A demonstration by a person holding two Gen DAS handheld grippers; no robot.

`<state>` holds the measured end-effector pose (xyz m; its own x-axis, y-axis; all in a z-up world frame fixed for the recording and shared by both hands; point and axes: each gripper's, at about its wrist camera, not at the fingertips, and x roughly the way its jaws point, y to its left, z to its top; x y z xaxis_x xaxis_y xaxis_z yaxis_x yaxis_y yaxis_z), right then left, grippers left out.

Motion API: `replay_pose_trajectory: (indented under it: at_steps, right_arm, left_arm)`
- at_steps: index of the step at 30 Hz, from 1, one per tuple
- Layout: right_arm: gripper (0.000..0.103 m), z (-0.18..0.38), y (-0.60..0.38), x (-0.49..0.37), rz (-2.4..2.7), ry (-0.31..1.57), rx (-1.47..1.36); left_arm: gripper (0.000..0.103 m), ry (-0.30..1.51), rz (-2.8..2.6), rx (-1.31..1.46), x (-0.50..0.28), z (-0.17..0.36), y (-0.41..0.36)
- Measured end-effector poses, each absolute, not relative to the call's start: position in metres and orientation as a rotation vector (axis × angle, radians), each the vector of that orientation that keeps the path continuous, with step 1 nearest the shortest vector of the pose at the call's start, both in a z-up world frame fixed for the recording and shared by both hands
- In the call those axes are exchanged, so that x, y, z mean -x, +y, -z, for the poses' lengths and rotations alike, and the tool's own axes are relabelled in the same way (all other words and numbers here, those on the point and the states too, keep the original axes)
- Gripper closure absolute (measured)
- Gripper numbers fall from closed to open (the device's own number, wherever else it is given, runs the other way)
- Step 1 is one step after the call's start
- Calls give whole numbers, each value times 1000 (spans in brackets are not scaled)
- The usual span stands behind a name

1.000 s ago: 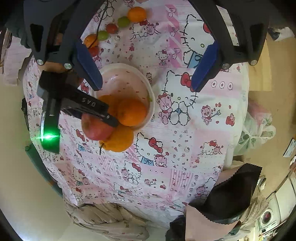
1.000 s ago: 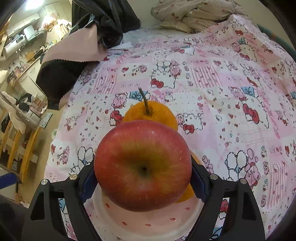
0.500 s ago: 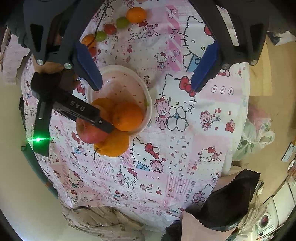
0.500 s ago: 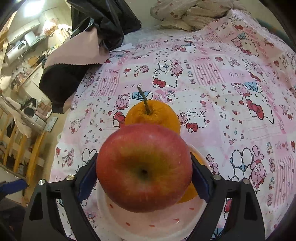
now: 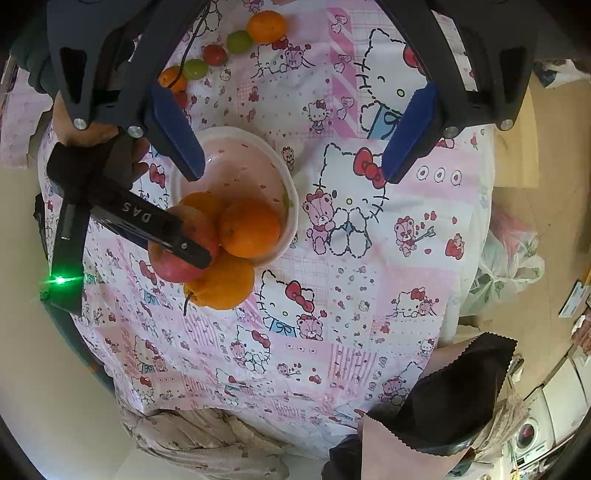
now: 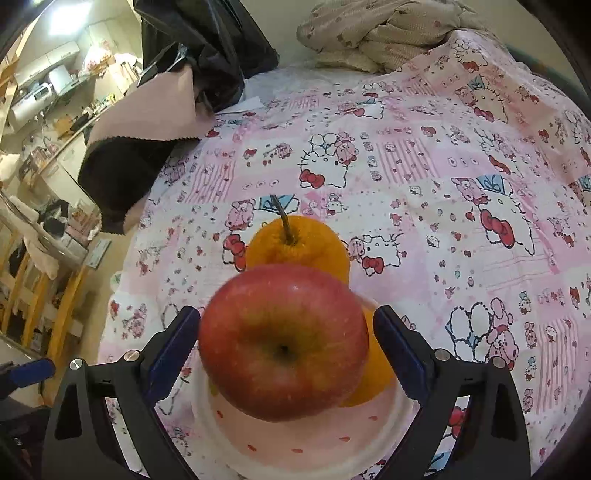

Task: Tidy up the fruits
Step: 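Lower the red apple onto the plate beside the bumpy orange and open the right gripper, then move the left gripper to the small mandarin at the end of the fruit row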

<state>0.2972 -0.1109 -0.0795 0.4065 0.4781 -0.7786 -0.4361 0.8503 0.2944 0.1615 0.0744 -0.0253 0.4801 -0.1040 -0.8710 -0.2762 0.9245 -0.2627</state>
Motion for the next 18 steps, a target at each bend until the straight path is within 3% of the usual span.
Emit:
replay_pose_trajectory:
  at_steps: [5,11,18]
  right_arm:
    - [6,65,-117,-294,-584,965,-72]
    - [6,-1,-163,-289,-569,846,-218]
    - [6,-21,-195,-269,-538,877,-241]
  left_arm:
    - [8,1066,-115,394,-162,25,76]
    - [8,1034,-128,385,-158,17,79]
    - [8,1002,-134,351,-149,8,76]
